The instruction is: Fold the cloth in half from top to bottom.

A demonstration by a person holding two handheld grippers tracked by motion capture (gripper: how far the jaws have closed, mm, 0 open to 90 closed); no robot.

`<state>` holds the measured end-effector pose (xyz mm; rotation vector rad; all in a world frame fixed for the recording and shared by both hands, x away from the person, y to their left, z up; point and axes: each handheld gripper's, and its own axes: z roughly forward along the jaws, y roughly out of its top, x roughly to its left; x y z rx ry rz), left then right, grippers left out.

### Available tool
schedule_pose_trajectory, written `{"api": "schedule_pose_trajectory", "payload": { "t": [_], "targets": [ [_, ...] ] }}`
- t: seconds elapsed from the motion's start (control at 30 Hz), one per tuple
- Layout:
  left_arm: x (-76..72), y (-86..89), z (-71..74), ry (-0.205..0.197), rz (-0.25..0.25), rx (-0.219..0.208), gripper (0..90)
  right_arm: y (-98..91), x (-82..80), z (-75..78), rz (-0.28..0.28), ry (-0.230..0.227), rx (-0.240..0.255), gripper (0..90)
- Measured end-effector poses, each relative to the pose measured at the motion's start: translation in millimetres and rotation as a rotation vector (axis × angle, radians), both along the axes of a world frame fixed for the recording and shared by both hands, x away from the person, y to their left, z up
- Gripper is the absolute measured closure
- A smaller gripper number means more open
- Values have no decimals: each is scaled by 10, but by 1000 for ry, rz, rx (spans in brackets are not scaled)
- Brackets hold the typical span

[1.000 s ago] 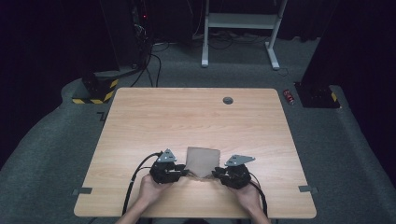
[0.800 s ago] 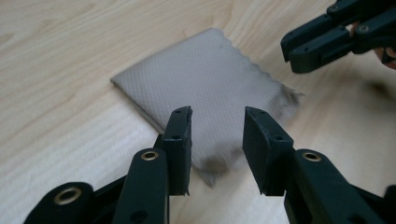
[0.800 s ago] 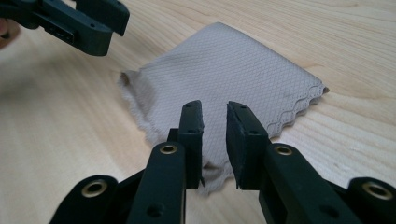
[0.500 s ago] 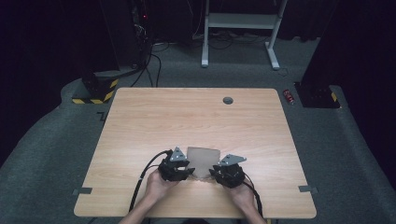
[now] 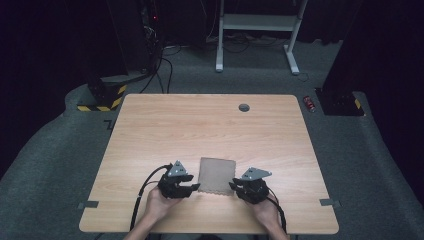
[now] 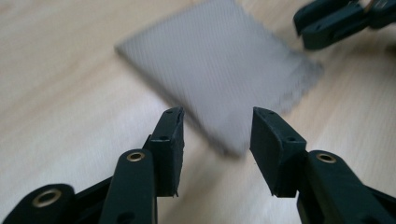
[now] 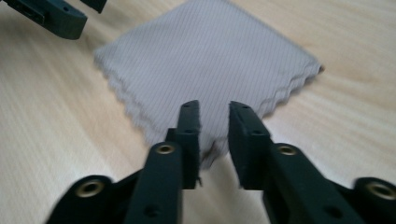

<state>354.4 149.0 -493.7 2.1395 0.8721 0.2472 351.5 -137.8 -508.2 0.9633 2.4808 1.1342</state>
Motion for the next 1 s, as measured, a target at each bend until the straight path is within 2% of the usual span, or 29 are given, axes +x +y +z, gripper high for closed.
{"api": "schedule_pose_trajectory", "payload": {
  "t": [0.1, 0.2, 0.23, 0.33, 0.4, 0.43, 0.47, 0.53, 0.6, 0.67, 0.77, 1.0],
  "targets": [
    [170, -162, 15, -23, 3, 1, 542, 54, 162, 29, -31, 0, 1, 829],
    [344, -314, -64, -18, 28, 8, 542, 110, 377, 25, -89, 22, 24, 856],
    [371, -330, -89, -13, 38, 10, 542, 137, 458, 22, -102, 22, 24, 855],
    [417, -335, -171, -1, 65, 53, 541, 187, 592, -9, -144, 24, 19, 833],
    [394, -299, -199, -10, 65, 84, 539, 197, 677, -69, -164, 49, -8, 826],
    [388, -282, -205, -11, 68, 99, 537, 190, 698, -98, -172, 56, -5, 830],
    [381, -251, -216, -6, 69, 99, 532, 172, 710, -100, -170, 55, -2, 827],
    [357, -176, -228, 2, 92, 69, 525, 151, 705, -79, -186, 41, -23, 773],
    [334, -129, -219, 3, 95, 65, 514, 115, 683, -67, -189, 40, -8, 758],
    [285, -77, -194, -11, 98, 36, 505, 48, 631, -36, -196, 26, 7, 746],
    [228, 42, -144, -10, 116, -26, 489, -60, 566, -3, -209, 14, 27, 713],
    [143, 370, -114, -34, 220, -65, 476, -343, 393, 18, -251, 13, 45, 654]
  ]
}}
